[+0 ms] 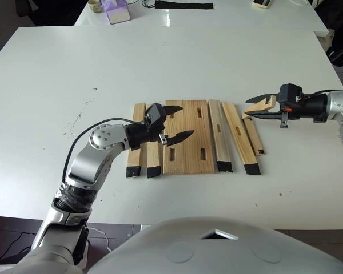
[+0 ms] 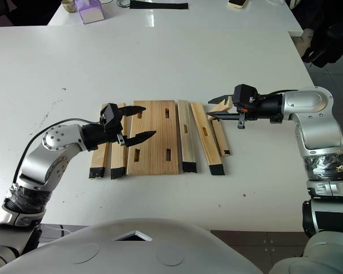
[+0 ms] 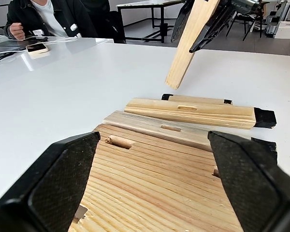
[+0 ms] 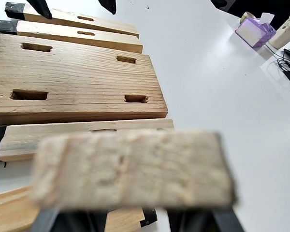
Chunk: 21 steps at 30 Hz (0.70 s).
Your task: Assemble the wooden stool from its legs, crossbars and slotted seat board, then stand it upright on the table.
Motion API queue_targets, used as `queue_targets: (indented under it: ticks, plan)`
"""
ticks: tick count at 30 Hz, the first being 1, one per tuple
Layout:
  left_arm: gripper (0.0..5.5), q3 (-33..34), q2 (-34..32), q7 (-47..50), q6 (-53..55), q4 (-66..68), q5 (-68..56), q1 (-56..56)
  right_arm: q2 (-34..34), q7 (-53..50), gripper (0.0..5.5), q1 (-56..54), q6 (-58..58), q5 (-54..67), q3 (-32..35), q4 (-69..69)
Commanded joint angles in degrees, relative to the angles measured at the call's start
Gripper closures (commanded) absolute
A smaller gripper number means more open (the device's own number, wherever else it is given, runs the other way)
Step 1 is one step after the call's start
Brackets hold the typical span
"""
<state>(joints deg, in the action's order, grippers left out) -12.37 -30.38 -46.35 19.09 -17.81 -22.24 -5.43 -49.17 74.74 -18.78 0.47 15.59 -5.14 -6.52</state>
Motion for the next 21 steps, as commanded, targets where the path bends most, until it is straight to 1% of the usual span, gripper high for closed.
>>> queue_targets:
  ticks: [1,14,21]
  plan:
    - [1.36,0.32,0.21,0.13,0.16,-0.97,0.55,0.4,0.16,0.95,4.2,1.76,-2.28,-0.95,-0.49,0.17]
    - [1.36,0.45,0.43,-0.19,1.2,-2.76,0.02,0.91,0.66,1.87,4.2,5.08,-3.55,-0.9,-0.93,4.05]
    - [1.36,0.34,0.76,-0.18,1.74,-3.23,-0.13,1.06,0.73,3.31,4.2,6.9,-8.61,-3.77,-3.09,-0.59]
